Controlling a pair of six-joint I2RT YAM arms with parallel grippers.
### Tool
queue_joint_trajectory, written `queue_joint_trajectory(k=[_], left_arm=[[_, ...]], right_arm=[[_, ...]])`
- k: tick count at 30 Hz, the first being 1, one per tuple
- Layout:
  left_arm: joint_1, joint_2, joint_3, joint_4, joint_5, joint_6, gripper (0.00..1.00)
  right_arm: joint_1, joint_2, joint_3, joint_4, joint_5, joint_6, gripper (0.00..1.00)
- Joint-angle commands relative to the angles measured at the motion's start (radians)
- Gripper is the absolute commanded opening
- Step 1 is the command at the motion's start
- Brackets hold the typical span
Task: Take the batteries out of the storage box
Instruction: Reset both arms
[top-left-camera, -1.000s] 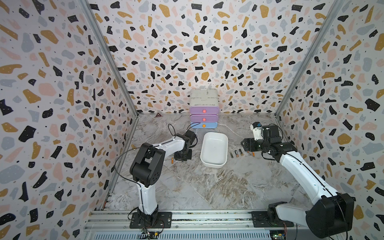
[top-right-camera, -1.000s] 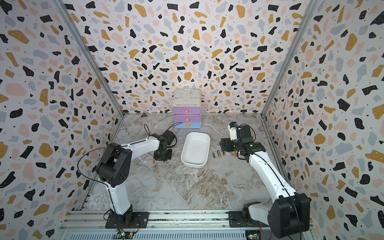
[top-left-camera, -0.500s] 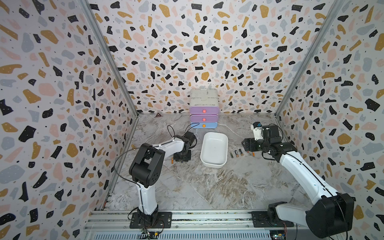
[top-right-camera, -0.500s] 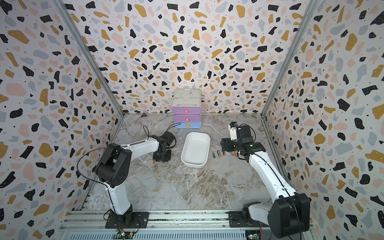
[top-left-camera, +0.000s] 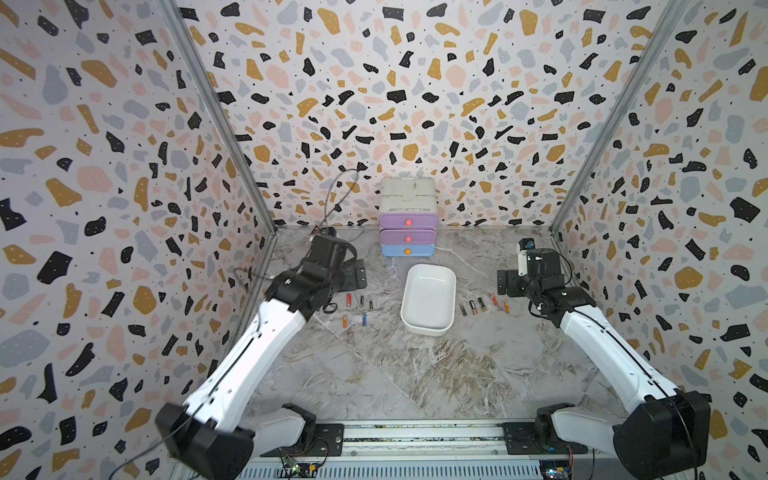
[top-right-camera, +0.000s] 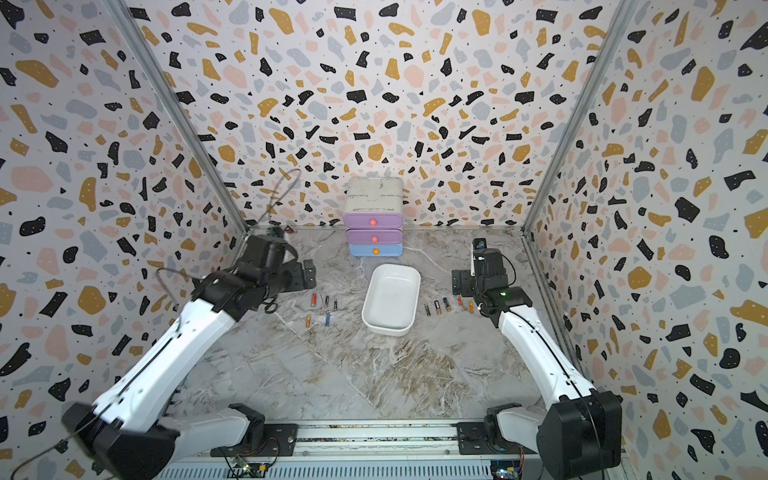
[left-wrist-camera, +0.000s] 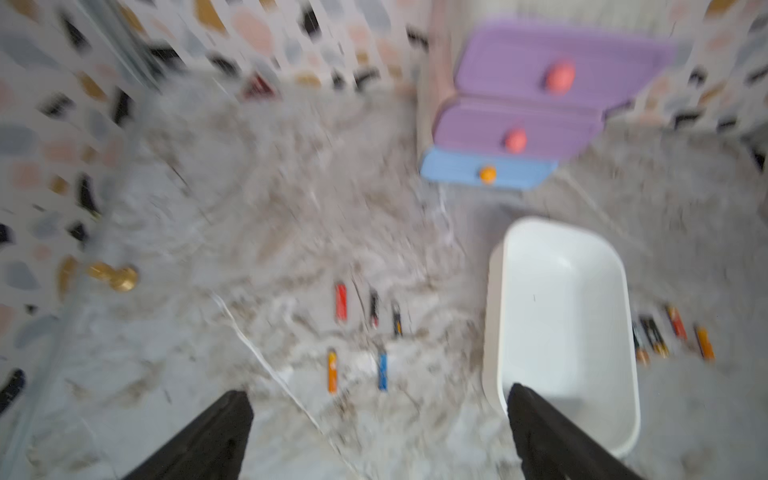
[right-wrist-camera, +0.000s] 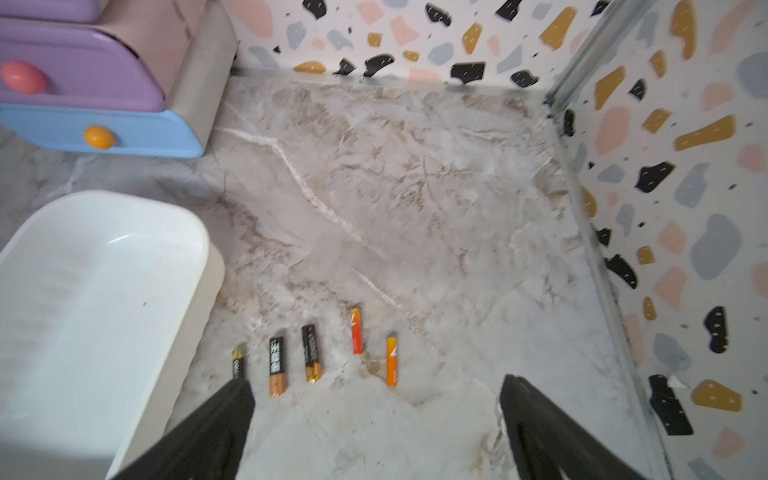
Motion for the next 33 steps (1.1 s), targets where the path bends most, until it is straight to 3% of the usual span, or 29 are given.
queue_joint_trajectory(k=[1,3,4,6,9,11,14,16,17,20,22,25,27,33], left_arm=[[0.021,-0.181,-0.337,0.390,-0.287,0.223,1.00],[0.047,-0.290,-0.643,0.863,-0.293,0.363,1.00],[0.065,-0.308,-0.729,0.961,-0.315,0.337,1.00],[0.068,-0.283,-0.806,0.951,-0.490,0.176,1.00],[0.071,-0.063,-0.832,1.025,-0.645,0.213,1.00],[0.071,0.077,-0.828,1.117,-0.651,0.282,1.00],[0.074,0.283,-0.878,1.521,-0.558,0.465,1.00],[0.082,0.400,-0.904,1.760,-0.591,0.514,1.00],[0.080,0.417,-0.909,1.801,-0.592,0.532,1.00],[0.080,0.311,-0.976,1.706,-0.446,0.473,1.00],[0.079,0.299,-1.064,1.858,-0.387,0.485,1.00],[0.046,0.397,-1.112,2.078,-0.343,0.561,1.00],[0.028,0.431,-1.084,2.081,-0.345,0.610,1.00],[0.004,0.396,-1.119,2.081,-0.365,0.591,1.00]], right_arm=[[0.001,-0.038,-0.217,0.386,0.118,-0.171,0.99],[-0.003,-0.010,-0.322,0.558,0.172,-0.218,0.99],[-0.008,0.015,-0.337,0.587,0.189,-0.220,0.99],[-0.021,0.087,-0.332,0.569,0.188,-0.208,0.99],[-0.022,0.188,-0.383,0.698,0.201,-0.223,0.99],[-0.027,0.227,-0.412,0.771,0.192,-0.223,0.99],[-0.050,0.287,-0.464,0.927,0.143,-0.205,0.99],[-0.061,0.299,-0.464,0.930,0.137,-0.191,0.99],[-0.071,0.286,-0.473,0.929,0.104,-0.188,0.99],[-0.077,0.259,-0.560,1.067,0.061,-0.198,0.99],[-0.084,0.257,-0.634,1.205,0.037,-0.199,0.99],[-0.098,0.358,-0.712,1.460,-0.079,-0.240,0.97],[-0.100,0.312,-0.714,1.383,-0.054,-0.215,0.98],[-0.160,0.332,-0.579,1.154,-0.069,-0.143,0.99]])
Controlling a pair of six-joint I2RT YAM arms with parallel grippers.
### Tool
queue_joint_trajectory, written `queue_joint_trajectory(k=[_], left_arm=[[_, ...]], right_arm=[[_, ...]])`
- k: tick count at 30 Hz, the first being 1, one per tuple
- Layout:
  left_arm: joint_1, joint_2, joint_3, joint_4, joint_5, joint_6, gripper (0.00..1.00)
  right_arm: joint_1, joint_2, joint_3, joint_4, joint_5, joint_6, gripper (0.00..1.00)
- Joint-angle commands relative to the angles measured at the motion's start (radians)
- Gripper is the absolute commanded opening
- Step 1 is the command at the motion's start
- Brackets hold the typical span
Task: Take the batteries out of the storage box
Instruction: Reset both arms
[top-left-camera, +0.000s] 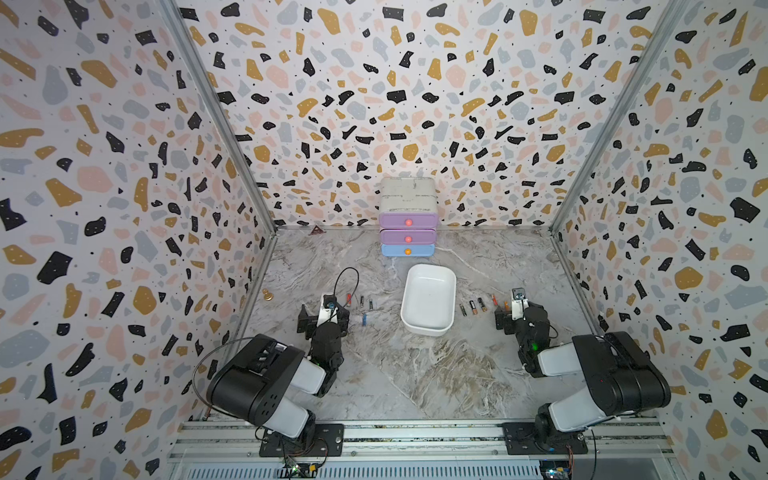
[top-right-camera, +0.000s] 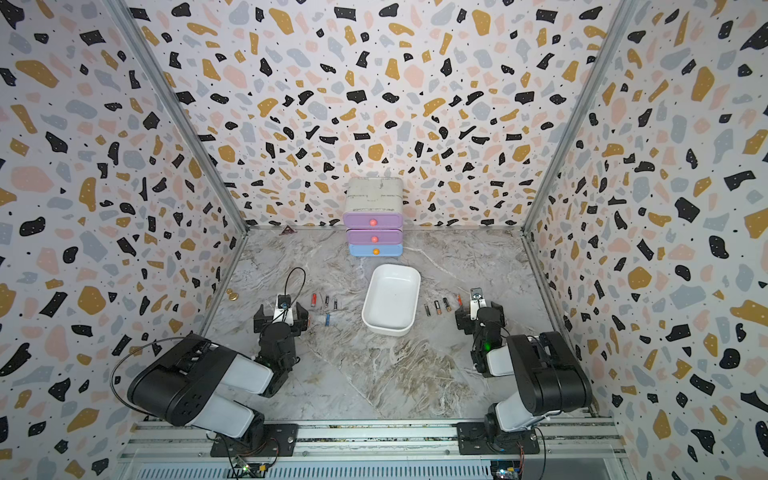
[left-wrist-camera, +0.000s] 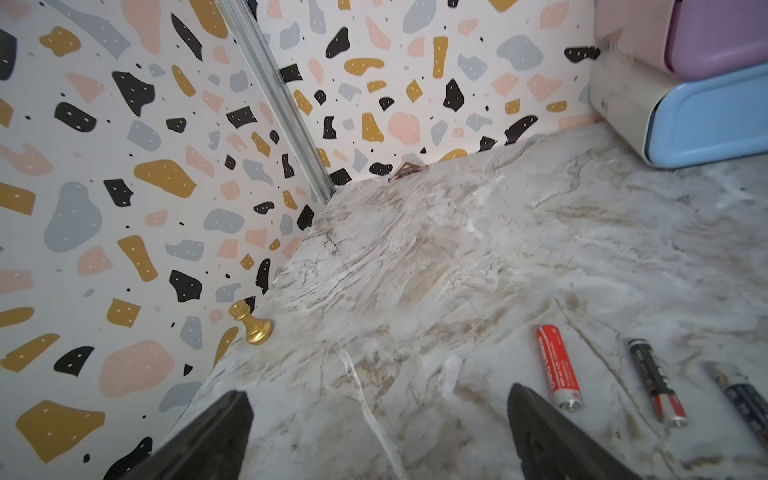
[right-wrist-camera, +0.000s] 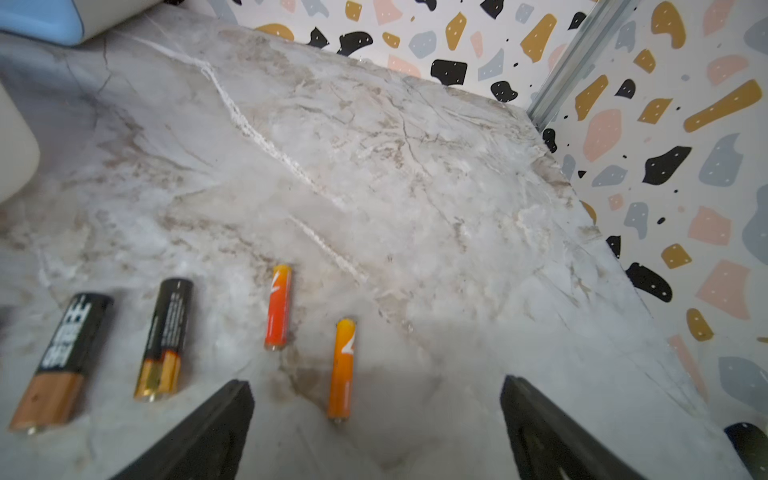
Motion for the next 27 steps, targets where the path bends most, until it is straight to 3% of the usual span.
queue_joint_trajectory(k=[1,3,6,9,12,15,27], left_arm=[[0.023,0.001,-0.002,0.100,0.029,0.016,1.00],[0.100,-0.016,0.028,0.028,0.086,-0.039,1.00],[0.188,-0.144,0.071,-0.282,0.234,-0.159,1.00],[0.283,-0.036,0.112,-0.217,0.310,-0.200,1.00],[0.290,-0.112,0.166,-0.447,0.335,-0.238,1.00],[0.291,-0.071,0.165,-0.379,0.322,-0.222,1.00],[0.297,-0.075,0.185,-0.428,0.356,-0.225,1.00]], right_arm=[[-0.048,-0.010,0.068,-0.063,-0.037,0.057,0.99],[-0.048,-0.015,0.069,-0.078,-0.035,0.059,0.99],[-0.048,-0.014,0.069,-0.078,-0.032,0.060,0.99],[-0.048,-0.014,0.068,-0.073,-0.033,0.059,0.99],[-0.048,-0.013,0.068,-0.071,-0.035,0.059,0.99],[-0.049,-0.011,0.068,-0.071,-0.034,0.059,0.99],[-0.048,-0.011,0.071,-0.075,-0.035,0.060,0.99]])
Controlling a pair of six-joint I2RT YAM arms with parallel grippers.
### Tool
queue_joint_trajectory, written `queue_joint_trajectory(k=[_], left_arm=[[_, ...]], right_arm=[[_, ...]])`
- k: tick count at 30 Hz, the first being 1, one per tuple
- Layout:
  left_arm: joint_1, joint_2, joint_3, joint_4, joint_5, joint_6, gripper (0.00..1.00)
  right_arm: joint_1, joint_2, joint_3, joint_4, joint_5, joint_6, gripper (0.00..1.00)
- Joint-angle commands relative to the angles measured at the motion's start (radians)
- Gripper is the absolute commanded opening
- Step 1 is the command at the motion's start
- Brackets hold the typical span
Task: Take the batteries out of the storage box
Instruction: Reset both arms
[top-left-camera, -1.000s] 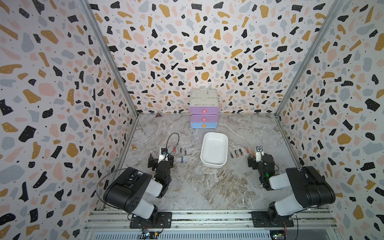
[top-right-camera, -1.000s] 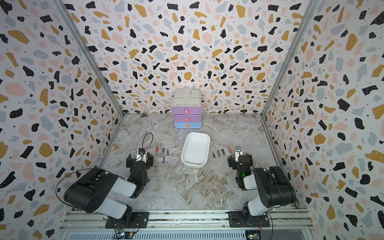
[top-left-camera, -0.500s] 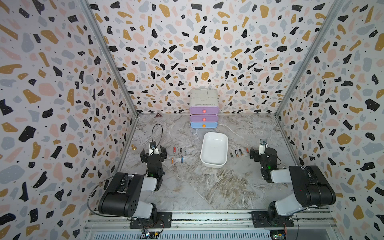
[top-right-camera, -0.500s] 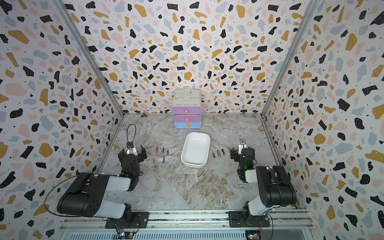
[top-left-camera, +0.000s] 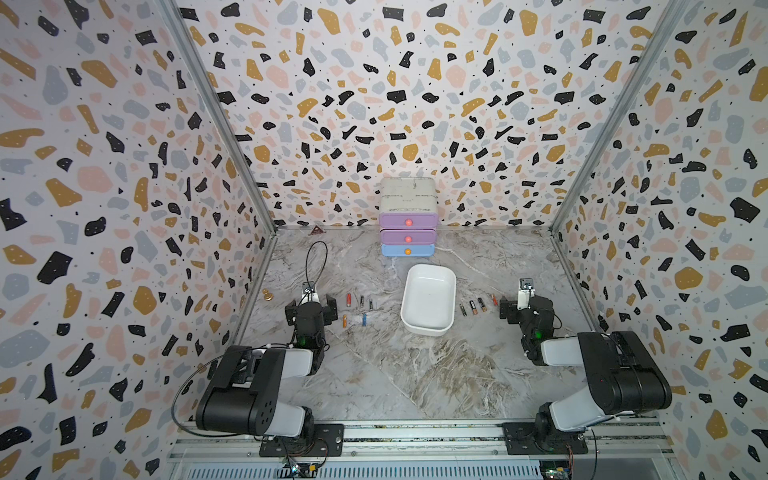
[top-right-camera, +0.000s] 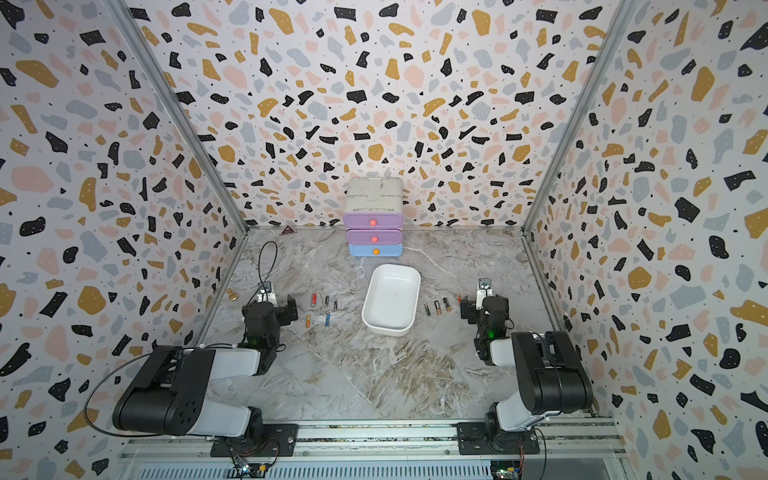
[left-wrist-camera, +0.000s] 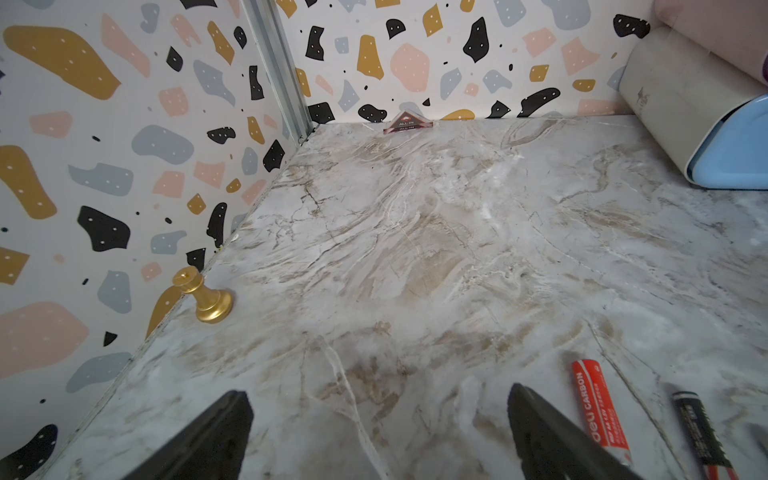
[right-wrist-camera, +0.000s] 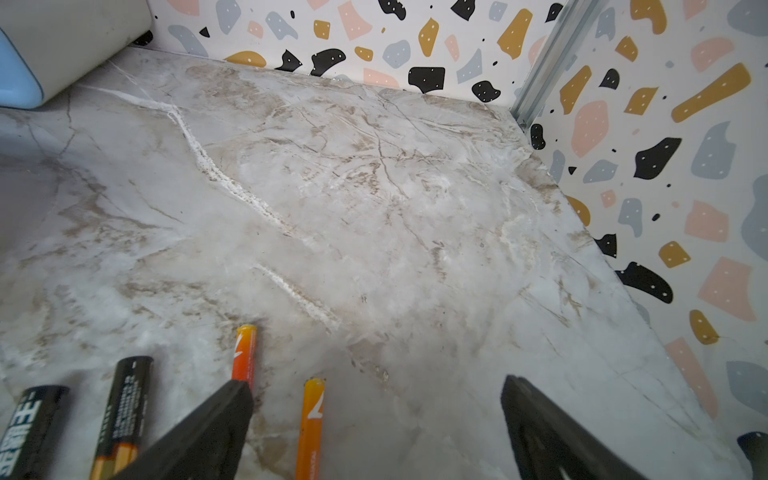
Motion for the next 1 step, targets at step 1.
queue_joint_trajectory(k=[1], left_arm=[[0.007,0.001,0.022,0.010,0.015,-0.009,1.00]], right_arm=[[0.001,-0.011,0.008,-0.005,-0.001,0.010,0.99]])
